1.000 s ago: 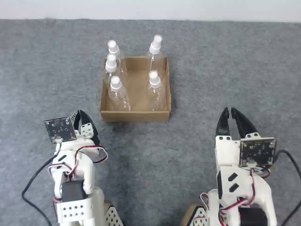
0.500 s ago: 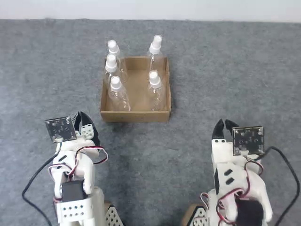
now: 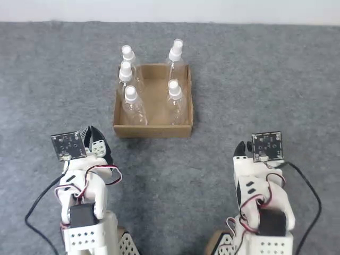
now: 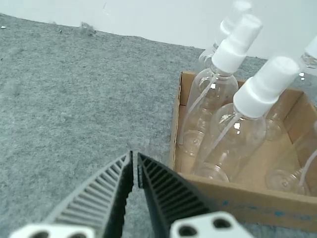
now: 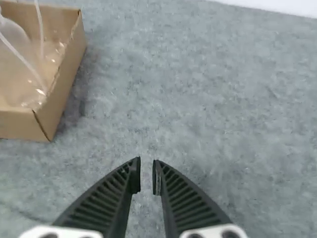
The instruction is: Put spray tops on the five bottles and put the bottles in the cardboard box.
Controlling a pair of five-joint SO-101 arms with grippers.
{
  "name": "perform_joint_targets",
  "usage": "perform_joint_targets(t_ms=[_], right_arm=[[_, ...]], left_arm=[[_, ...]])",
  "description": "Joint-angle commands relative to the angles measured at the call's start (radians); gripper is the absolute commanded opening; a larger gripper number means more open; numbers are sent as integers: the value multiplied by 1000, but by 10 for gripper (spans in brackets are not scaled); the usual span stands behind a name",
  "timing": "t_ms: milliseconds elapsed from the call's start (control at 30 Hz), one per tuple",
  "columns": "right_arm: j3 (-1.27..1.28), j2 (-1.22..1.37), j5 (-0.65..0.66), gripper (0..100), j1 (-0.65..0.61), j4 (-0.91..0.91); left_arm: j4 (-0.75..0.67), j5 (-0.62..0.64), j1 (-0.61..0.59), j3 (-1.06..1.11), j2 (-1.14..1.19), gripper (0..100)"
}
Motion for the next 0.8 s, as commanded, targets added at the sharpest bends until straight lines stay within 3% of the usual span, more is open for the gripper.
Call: perform_joint_targets(t_ms=[0,467,767], right_arm=[[51,-15,-6,6,12,-105],[129,-15,-11,6,12,-182],[180,-15,-11,6,10,-183]], left_arm=[[3,-12,5,-10,-18,12],[8,-12,6,-10,-18,12],[74,-14,87,-10,-15,12]])
